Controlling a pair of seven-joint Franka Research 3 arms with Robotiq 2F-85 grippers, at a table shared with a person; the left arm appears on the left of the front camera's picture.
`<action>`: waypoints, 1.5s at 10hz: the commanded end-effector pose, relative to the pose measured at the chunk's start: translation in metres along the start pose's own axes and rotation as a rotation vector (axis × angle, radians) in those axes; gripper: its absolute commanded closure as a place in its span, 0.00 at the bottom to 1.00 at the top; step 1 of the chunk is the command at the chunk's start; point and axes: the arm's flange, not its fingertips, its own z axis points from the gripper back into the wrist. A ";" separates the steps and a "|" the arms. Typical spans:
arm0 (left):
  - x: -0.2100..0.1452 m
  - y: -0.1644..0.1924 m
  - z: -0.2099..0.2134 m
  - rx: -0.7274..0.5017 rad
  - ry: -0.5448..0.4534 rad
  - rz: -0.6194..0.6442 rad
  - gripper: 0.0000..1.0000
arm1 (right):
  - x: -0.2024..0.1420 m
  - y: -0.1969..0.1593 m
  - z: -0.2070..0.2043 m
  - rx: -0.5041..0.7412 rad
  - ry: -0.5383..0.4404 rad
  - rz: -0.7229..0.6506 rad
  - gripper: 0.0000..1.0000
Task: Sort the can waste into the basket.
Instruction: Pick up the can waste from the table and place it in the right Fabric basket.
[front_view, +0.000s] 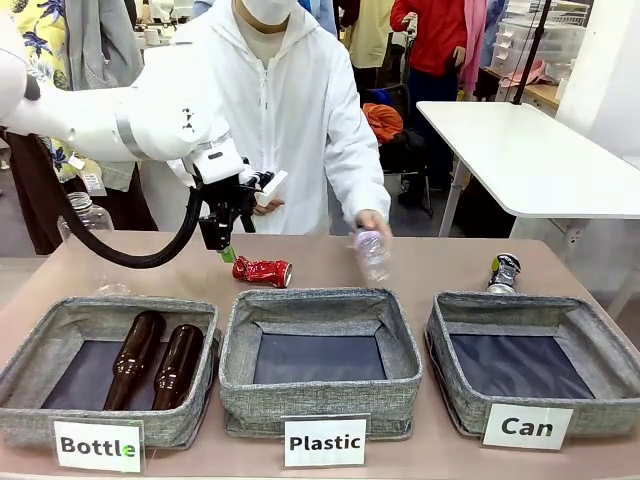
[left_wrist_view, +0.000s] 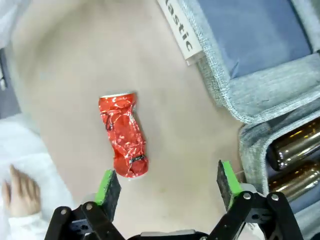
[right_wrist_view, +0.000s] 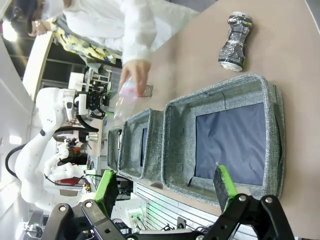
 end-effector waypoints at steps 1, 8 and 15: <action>-0.028 -0.010 0.033 -0.111 -0.140 -0.027 0.00 | 0.003 -0.001 0.000 0.021 -0.015 0.026 0.00; -0.056 -0.310 0.169 0.077 -0.411 0.057 0.00 | 0.003 -0.001 0.000 0.021 -0.015 0.026 0.00; -0.102 -0.309 0.169 0.067 -0.528 0.149 0.00 | 0.003 -0.001 0.000 0.021 -0.015 0.026 0.00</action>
